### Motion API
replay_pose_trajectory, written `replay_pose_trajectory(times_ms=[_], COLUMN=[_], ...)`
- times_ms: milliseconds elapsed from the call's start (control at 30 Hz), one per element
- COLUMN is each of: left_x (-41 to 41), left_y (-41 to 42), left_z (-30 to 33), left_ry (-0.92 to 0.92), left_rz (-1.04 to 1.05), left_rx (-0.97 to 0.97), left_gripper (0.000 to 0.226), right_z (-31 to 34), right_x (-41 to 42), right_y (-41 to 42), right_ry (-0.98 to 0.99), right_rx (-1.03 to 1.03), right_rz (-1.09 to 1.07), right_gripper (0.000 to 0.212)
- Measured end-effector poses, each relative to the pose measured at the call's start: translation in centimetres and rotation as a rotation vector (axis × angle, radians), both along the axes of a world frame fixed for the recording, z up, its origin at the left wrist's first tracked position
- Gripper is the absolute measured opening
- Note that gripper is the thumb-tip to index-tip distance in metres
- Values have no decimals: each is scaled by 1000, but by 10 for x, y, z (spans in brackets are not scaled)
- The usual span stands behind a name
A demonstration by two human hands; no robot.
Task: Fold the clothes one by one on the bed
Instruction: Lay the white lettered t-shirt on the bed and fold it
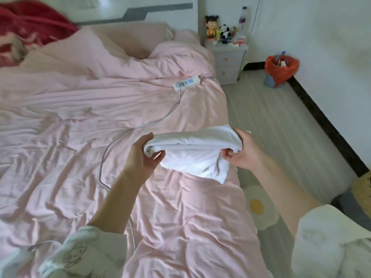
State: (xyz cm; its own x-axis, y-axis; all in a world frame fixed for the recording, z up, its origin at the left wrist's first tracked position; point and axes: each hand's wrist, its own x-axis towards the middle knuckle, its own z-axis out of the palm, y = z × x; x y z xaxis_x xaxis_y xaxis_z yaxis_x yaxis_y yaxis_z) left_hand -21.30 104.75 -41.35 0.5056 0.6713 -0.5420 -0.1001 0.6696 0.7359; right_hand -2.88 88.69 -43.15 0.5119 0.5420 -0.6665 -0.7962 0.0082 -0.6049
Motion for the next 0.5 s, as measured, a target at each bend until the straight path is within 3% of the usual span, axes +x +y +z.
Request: replay_pose_trajectory(times_ms=[100, 267, 500], left_x=[-2, -16, -44], left_y=[9, 21, 29], left_z=[41, 55, 70], left_ry=[-14, 139, 6], left_rz=[-1, -50, -91], left_rx=[-18, -32, 49], left_gripper=[18, 8, 8], right_z=[47, 75, 92], right_x=[-3, -14, -28], right_y=[9, 15, 21], right_ry=[-92, -164, -294], right_rx=[-77, -170, -18], right_rz=[74, 143, 165], right_gripper=[19, 18, 12])
